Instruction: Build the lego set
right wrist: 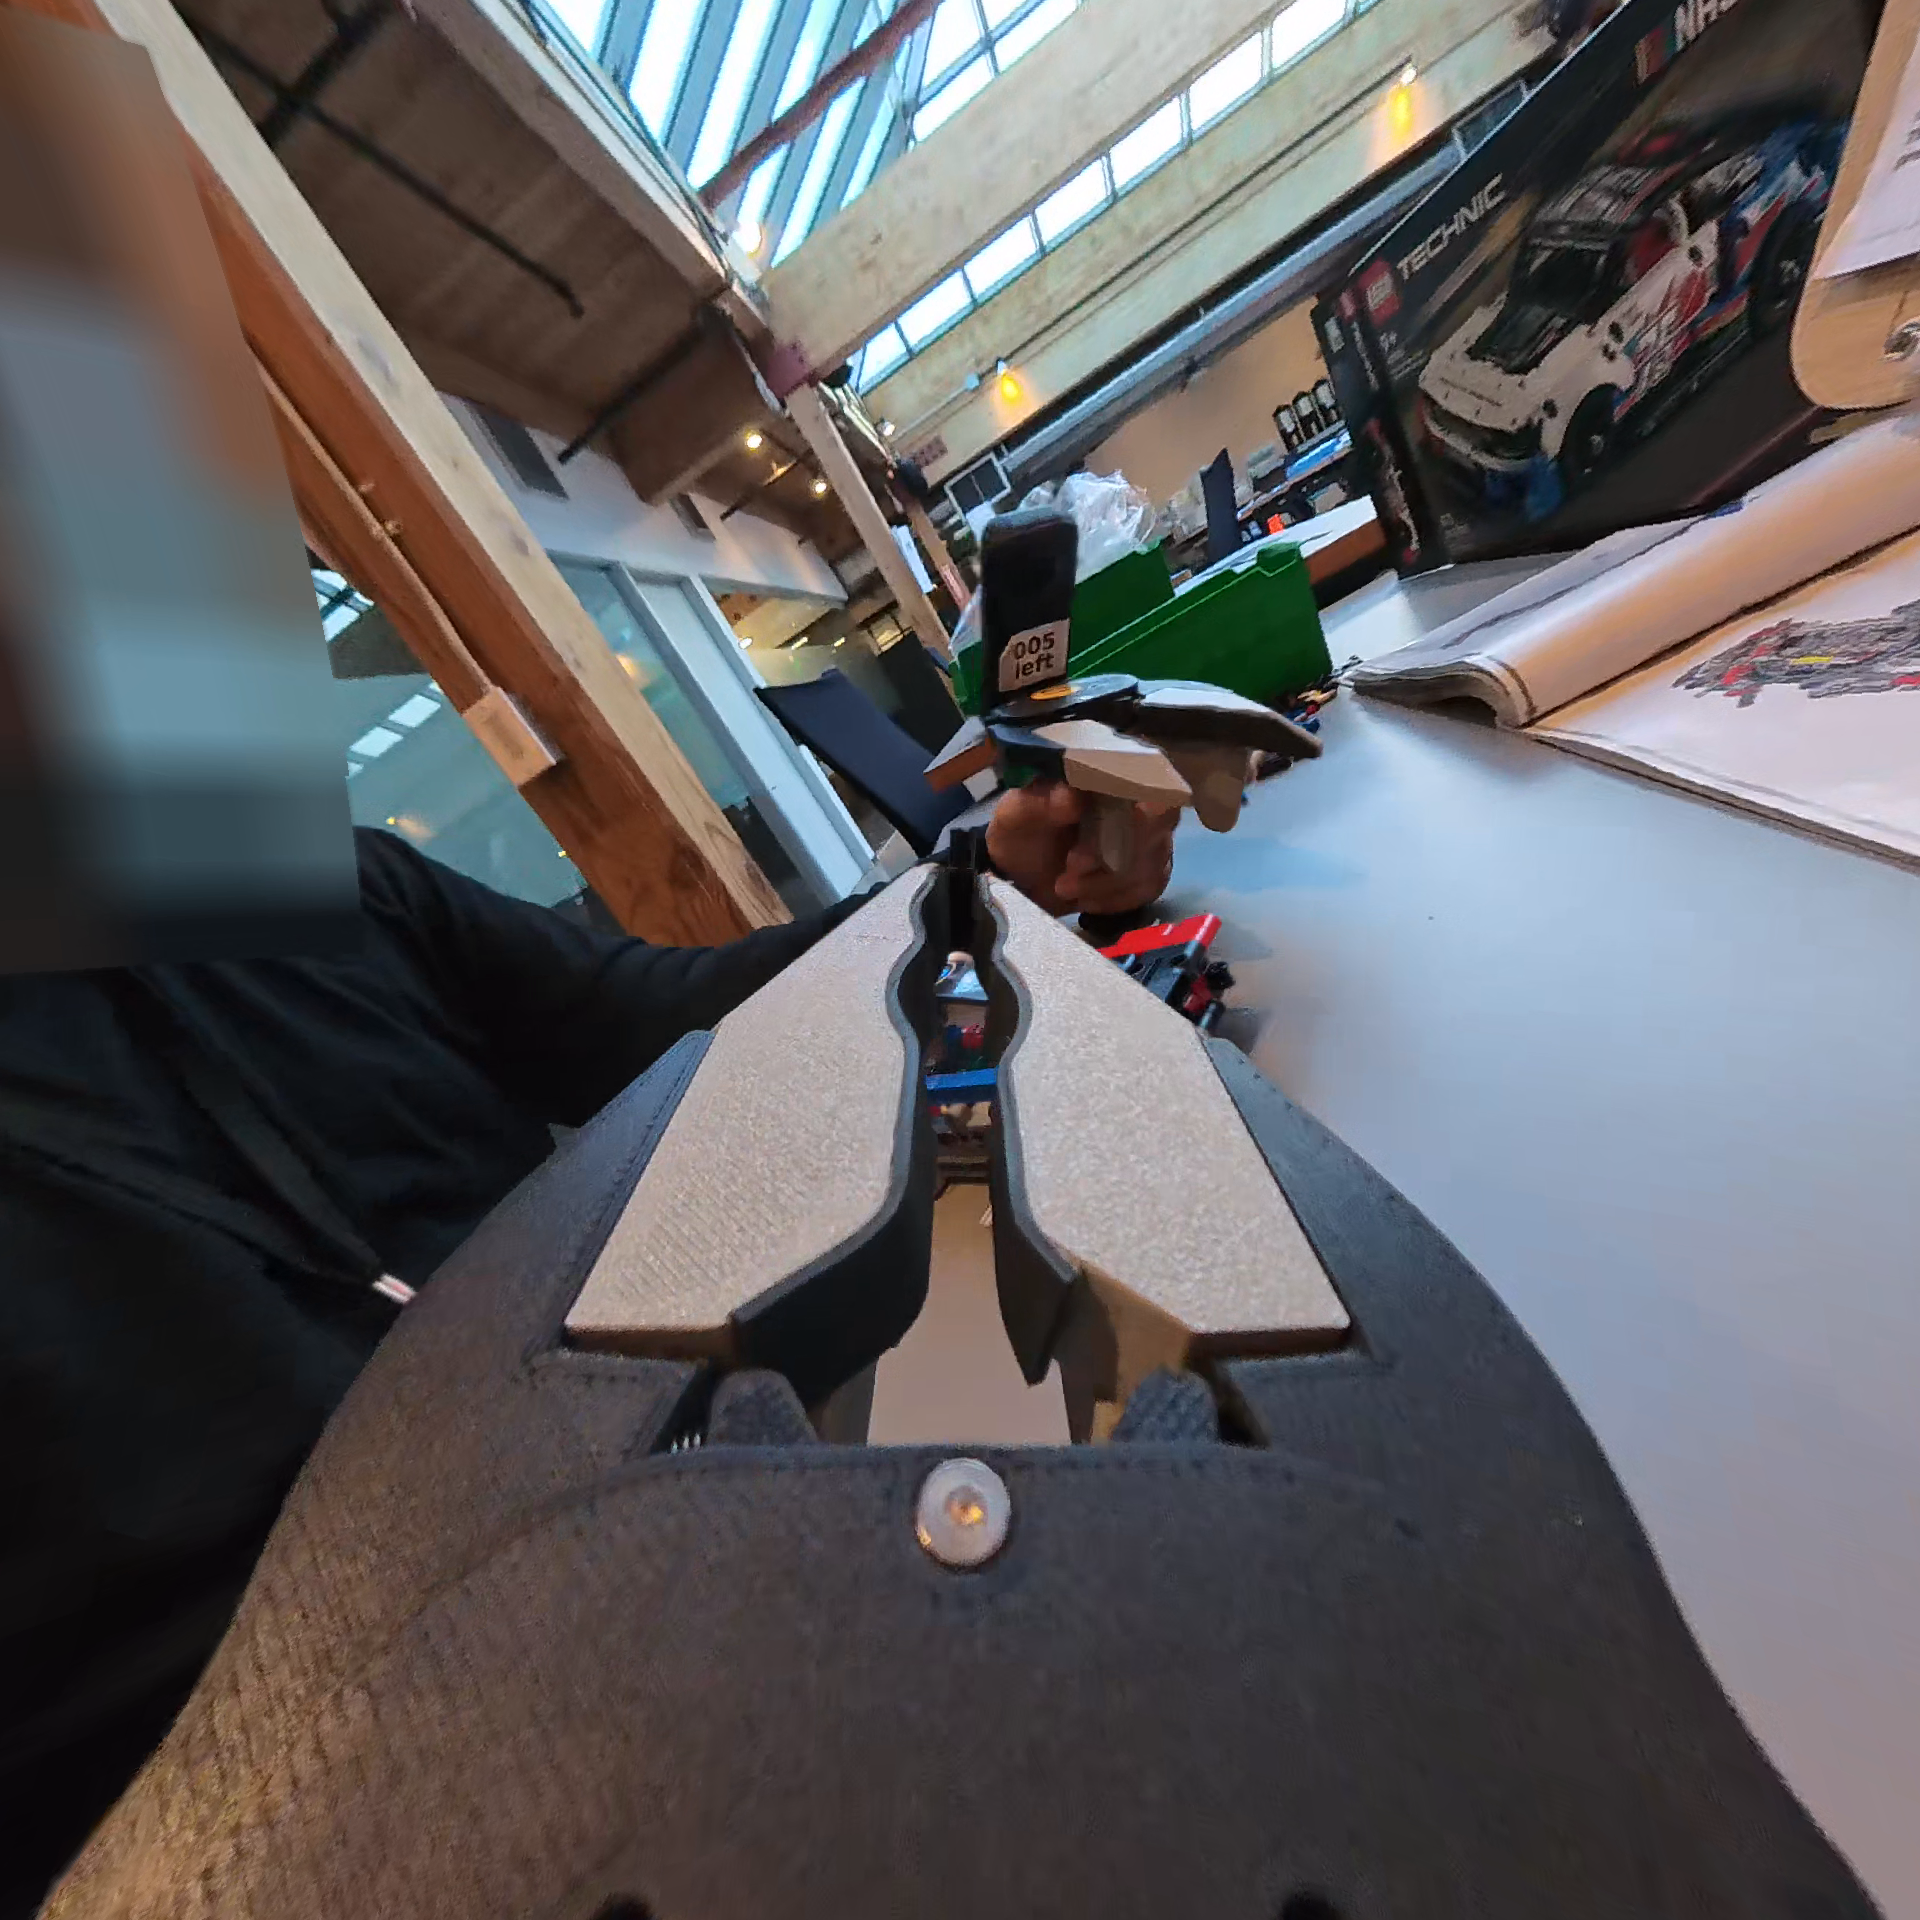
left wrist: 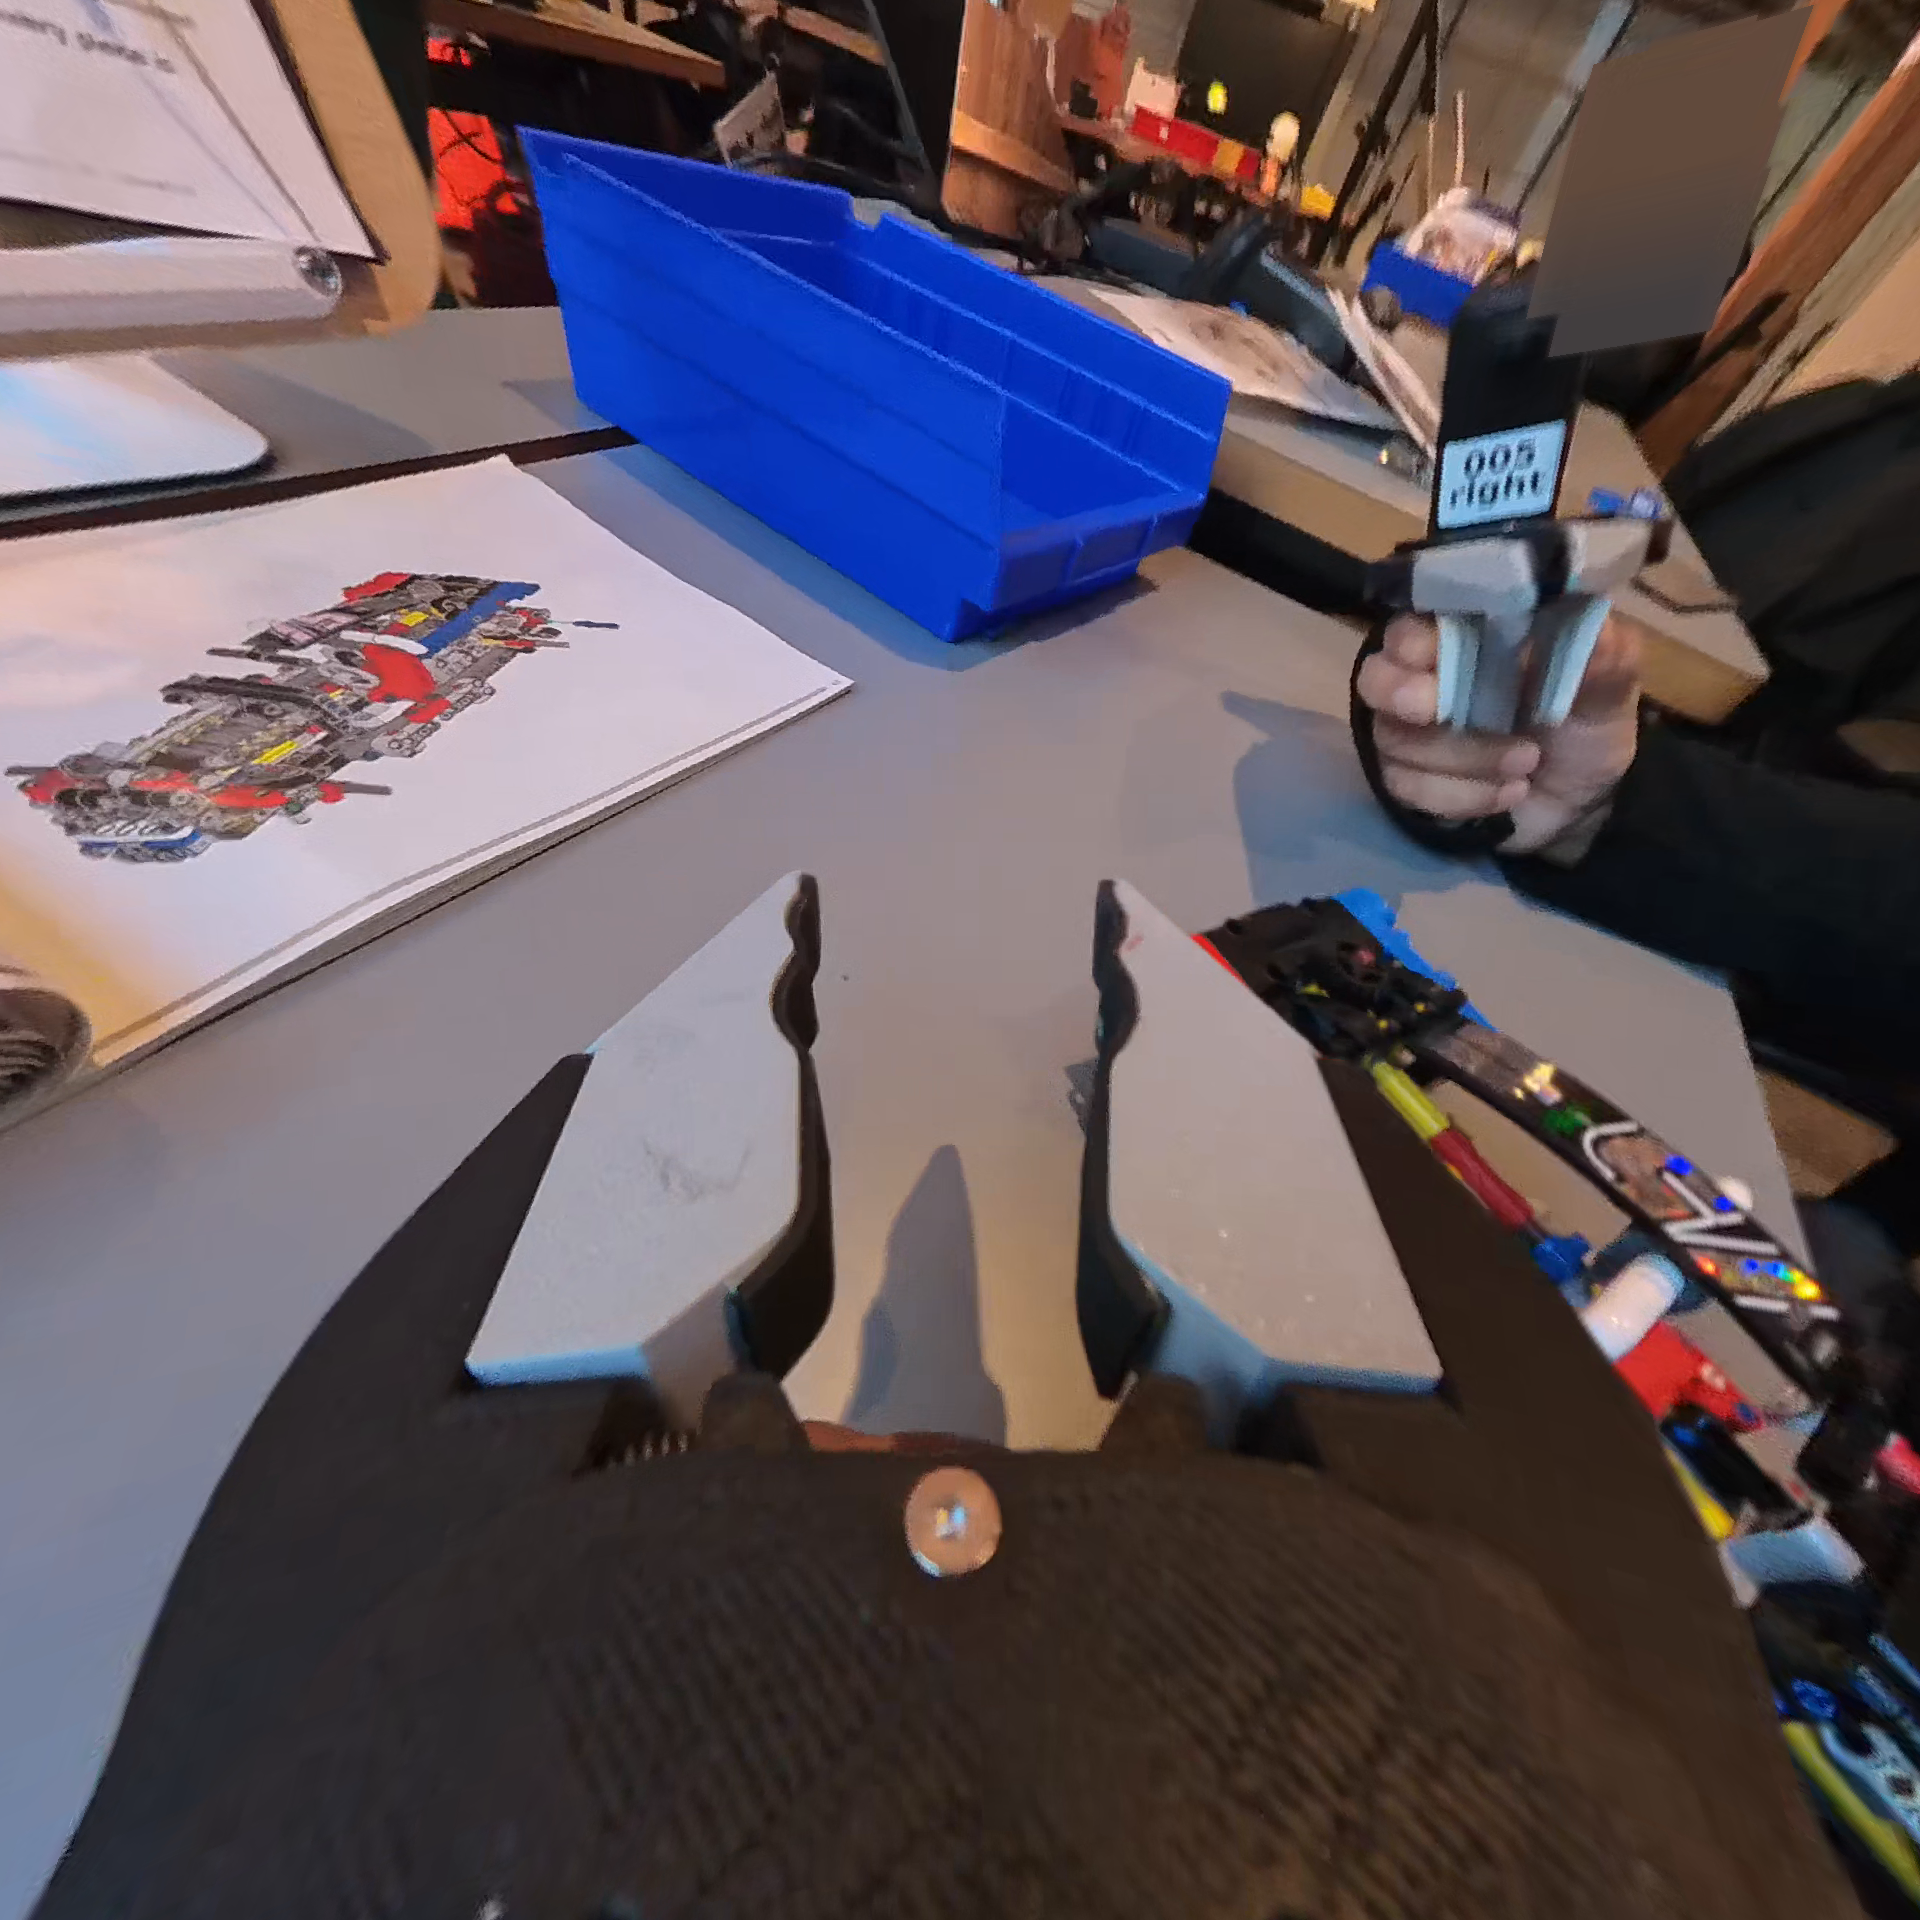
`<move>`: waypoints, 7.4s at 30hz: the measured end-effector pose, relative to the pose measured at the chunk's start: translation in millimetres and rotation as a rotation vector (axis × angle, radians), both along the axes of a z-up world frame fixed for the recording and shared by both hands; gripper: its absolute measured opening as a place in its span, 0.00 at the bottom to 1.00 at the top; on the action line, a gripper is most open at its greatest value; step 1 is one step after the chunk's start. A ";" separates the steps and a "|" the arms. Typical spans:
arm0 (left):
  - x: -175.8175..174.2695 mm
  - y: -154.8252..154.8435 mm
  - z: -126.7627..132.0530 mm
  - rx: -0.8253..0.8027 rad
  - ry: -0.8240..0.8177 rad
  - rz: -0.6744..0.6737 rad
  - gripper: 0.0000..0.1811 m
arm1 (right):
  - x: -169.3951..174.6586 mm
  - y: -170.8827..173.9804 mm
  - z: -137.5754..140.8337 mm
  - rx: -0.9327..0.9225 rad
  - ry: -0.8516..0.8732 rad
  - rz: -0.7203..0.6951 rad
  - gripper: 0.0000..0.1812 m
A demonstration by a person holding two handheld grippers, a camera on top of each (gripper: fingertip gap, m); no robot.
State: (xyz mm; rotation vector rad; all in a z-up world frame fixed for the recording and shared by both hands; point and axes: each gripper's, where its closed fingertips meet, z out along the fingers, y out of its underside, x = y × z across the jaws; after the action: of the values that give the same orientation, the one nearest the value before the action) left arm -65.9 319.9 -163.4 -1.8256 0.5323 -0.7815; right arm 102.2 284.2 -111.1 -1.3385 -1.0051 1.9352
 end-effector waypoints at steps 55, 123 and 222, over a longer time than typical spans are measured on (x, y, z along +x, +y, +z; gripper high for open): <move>0.4 24.1 -25.5 -0.038 0.246 0.170 0.21 | -44.8 18.4 -12.8 0.508 -0.213 -0.293 0.00; 51.2 -37.9 -28.1 -0.369 -0.042 -0.506 0.34 | -34.5 -32.0 -113.2 0.277 -0.794 -0.040 0.01; 87.5 -96.4 33.1 -0.322 0.145 -0.123 0.23 | 1.0 -28.4 -34.1 0.809 -0.376 -0.502 0.00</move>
State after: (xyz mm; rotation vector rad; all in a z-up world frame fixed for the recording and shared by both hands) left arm 21.6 223.5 -130.4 -2.1754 0.6461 -0.8598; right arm 103.2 255.8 -145.2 -1.2927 -1.2771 0.7740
